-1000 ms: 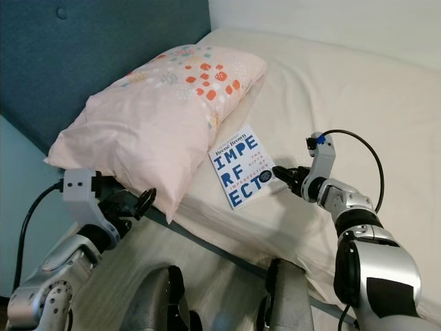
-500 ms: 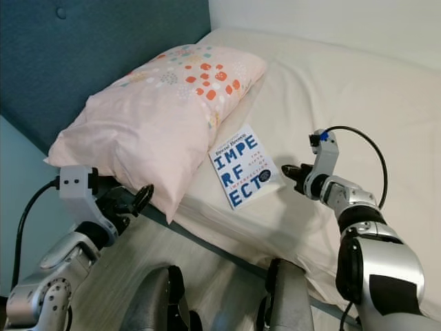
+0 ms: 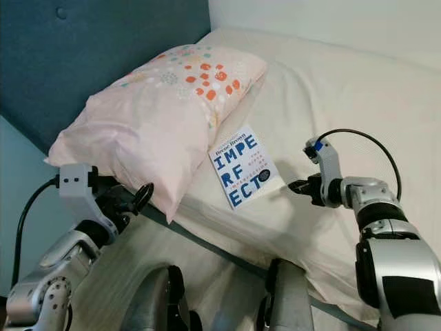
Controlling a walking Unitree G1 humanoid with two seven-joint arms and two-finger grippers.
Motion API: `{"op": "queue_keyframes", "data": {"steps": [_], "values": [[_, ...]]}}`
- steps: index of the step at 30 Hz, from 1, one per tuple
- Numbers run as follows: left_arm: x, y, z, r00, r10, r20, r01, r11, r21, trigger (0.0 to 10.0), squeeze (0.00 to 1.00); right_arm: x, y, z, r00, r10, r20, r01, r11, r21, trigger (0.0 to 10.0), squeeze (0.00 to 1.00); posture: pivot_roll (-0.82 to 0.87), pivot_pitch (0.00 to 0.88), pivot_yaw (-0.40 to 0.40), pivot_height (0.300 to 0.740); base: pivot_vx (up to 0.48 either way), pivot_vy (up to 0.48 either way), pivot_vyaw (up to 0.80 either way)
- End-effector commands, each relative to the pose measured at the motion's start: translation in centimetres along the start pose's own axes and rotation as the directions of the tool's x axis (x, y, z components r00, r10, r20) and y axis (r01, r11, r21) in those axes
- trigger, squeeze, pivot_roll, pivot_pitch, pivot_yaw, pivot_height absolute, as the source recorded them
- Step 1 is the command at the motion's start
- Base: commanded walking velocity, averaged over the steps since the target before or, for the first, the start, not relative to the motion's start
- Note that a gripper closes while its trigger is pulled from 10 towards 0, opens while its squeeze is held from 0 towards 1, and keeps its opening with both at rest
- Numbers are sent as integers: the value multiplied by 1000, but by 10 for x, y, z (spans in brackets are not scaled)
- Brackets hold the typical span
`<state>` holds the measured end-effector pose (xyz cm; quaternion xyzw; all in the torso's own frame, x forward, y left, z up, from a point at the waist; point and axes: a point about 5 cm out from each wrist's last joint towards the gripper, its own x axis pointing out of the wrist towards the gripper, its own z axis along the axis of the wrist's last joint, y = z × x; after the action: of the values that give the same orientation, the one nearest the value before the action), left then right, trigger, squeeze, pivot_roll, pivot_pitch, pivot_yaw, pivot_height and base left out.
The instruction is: Clean up the room
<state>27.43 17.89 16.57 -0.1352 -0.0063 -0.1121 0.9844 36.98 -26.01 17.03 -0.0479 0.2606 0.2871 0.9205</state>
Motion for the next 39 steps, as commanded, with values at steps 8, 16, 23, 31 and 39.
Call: {"op": "queue_keyframes", "data": {"steps": [8,16,23,31,39], "values": [[-7,-3,-5,999,-23,-24,24,1000,19,10000,0,-12,-5,0,987,56,151,-74,991,114,10000,1000,143,306,25,574,0,0,0],[-17,-39,-9,948,-315,-48,316,949,23,10000,0,-3,-4,-23,980,-36,197,-34,939,343,10000,1000,143,302,29,574,0,0,0],[-18,-73,-13,876,-479,-52,482,872,87,10000,0,5,1,-27,958,-83,273,-71,859,508,10000,1000,142,307,39,574,0,0,0],[-16,-75,-10,868,-495,-50,497,861,109,10000,0,13,7,-12,953,-76,294,-81,868,490,10000,1000,144,316,34,574,0,0,0],[-19,-69,-12,880,-472,-56,476,871,120,10000,0,28,21,3,951,-24,309,-122,888,444,10000,0,151,324,24,574,0,0,0]]}}
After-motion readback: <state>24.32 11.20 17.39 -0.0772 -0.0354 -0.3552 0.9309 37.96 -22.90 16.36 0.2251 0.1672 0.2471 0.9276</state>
